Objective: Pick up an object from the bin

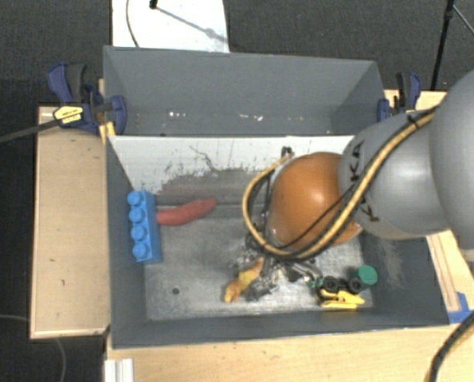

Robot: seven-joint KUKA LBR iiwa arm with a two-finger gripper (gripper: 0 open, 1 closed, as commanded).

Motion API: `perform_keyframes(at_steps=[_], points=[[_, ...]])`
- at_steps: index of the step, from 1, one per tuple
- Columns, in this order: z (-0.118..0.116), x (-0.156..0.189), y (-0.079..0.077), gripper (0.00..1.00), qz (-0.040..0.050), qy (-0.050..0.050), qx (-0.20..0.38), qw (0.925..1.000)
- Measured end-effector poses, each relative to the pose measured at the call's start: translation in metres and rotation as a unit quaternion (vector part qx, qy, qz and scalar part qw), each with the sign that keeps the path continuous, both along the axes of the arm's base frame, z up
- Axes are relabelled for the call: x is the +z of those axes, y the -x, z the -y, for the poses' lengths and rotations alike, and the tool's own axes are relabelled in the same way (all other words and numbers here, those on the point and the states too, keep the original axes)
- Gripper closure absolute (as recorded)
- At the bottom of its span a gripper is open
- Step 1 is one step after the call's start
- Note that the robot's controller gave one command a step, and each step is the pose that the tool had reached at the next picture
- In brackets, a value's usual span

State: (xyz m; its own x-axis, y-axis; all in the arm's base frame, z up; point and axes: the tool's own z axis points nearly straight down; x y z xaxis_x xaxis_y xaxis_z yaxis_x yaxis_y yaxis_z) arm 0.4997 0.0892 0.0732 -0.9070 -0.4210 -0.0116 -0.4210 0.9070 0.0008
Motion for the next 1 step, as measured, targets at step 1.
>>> perform_keyframes(at_steps=[1], points=[[0.0000, 0.0000, 0.0000, 1.00, -0.0001, 0.000, 0.000, 1.0000]])
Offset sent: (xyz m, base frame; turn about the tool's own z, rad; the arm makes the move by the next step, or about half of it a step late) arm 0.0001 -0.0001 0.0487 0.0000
